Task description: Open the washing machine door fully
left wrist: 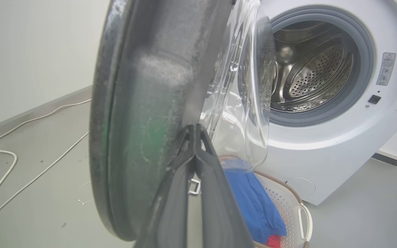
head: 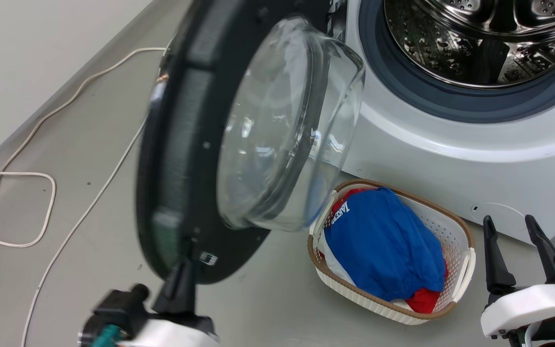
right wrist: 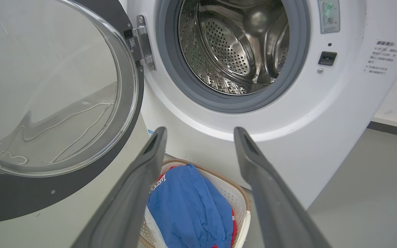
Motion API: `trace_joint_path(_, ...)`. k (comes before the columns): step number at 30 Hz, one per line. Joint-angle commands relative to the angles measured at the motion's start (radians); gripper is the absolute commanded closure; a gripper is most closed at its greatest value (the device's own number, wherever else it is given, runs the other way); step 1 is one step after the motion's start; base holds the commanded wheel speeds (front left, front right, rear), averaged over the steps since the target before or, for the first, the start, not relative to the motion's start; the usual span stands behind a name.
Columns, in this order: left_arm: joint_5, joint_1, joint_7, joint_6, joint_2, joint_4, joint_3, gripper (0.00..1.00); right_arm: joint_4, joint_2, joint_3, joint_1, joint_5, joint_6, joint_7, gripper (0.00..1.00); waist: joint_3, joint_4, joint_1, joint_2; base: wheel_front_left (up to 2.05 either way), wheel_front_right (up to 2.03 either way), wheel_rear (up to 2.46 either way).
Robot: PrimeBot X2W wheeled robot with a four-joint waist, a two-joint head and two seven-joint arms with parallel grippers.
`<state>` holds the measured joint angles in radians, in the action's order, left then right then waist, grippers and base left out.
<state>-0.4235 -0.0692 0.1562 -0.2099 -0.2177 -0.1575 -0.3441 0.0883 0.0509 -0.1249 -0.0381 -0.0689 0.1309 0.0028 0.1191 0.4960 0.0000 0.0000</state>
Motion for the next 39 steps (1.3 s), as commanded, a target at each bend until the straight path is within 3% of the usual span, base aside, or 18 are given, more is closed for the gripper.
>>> trace_joint_path(1, -0.02, 0.01, 0.001, -0.001, -0.01, 0.026, 0.024, 1.0, 0.004, -0.001, 0.001, 0.014, 0.007, 0.0, 0.004, 0.0, 0.003, -0.001, 0.0, 0.0, 0.0, 0.0, 0.0)
trace_joint_path(6, -0.085, 0.057, 0.032, 0.025, -0.035, 0.077, 0.109, 1.0, 0.018, -0.001, 0.003, 0.015, 0.012, 0.0, 0.019, 0.0, 0.013, -0.013, 0.0, 0.0, 0.0, 0.0, 0.0)
trace_joint_path(14, -0.147, 0.187, 0.07, 0.107, -0.105, 0.25, 0.213, 1.0, 0.044, -0.001, 0.008, 0.041, 0.028, 0.0, 0.047, 0.0, 0.061, -0.054, 0.0, 0.0, 0.0, 0.0, 0.0)
trace_joint_path(27, -0.18, 0.362, 0.105, 0.161, -0.189, 0.501, 0.358, 1.0, 0.058, -0.001, 0.008, 0.07, 0.042, 0.0, 0.057, 0.0, 0.106, -0.107, 0.0, 0.0, 0.0, 0.0, 0.0)
trace_joint_path(39, -0.169, 0.473, 0.111, 0.207, -0.217, 0.666, 0.436, 1.0, 0.05, -0.001, 0.013, 0.08, 0.045, 0.0, 0.055, 0.0, 0.117, -0.127, 0.0, 0.0, 0.0, 0.0, 0.0)
